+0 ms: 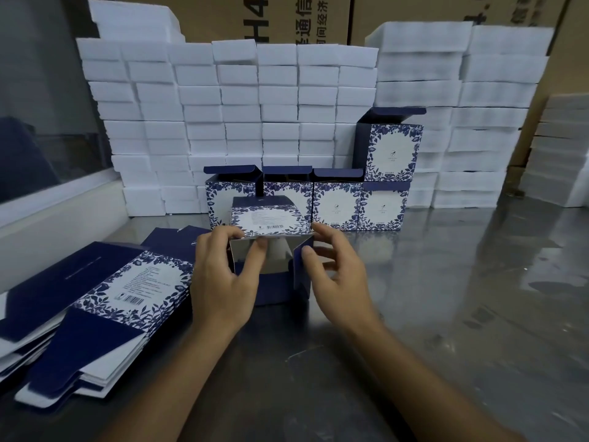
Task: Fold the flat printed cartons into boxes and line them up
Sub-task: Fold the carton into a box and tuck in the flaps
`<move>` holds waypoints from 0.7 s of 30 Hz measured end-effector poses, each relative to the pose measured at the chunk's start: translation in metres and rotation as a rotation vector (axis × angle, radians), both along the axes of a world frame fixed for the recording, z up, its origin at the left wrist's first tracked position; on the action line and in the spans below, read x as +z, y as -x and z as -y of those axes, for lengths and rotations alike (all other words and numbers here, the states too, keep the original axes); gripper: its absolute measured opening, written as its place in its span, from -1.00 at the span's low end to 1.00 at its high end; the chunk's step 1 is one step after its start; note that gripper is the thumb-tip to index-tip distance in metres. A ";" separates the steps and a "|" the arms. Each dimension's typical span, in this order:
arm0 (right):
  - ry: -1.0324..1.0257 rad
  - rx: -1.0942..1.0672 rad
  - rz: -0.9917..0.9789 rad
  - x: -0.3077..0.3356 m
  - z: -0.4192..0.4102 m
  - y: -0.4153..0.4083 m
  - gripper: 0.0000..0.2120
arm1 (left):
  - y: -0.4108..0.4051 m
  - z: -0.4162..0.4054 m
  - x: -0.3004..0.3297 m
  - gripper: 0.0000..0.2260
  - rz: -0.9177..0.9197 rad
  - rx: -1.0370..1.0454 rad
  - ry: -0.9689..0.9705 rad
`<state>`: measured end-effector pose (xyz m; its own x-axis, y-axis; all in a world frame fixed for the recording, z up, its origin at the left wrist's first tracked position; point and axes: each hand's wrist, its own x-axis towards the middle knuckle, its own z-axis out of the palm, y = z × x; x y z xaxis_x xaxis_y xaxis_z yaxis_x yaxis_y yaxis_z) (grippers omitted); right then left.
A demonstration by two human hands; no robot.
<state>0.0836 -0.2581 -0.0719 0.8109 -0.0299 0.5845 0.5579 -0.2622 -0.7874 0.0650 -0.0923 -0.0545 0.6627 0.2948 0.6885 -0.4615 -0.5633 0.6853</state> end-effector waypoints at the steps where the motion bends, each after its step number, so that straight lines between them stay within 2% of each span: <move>1: 0.030 -0.021 0.003 -0.001 0.000 0.000 -0.57 | 0.000 0.001 0.000 -0.63 -0.005 0.001 0.004; 3: 0.060 -0.082 0.029 -0.002 0.001 -0.001 -0.56 | 0.000 0.002 0.001 -0.62 -0.006 -0.007 0.003; 9: -0.011 -0.273 0.096 0.007 0.006 -0.002 -0.83 | 0.001 0.006 -0.001 -0.58 0.021 -0.047 -0.003; 12: -0.046 -0.313 0.110 0.011 0.011 -0.004 -0.81 | 0.002 0.007 -0.001 -0.58 0.027 -0.050 -0.016; 18: -0.092 -0.280 0.064 0.013 0.009 -0.004 -0.78 | 0.000 0.006 -0.002 -0.57 0.009 -0.047 0.006; 21: -0.008 -0.255 -0.063 0.006 0.010 -0.007 -0.92 | -0.001 0.003 -0.001 -0.54 -0.007 -0.034 0.035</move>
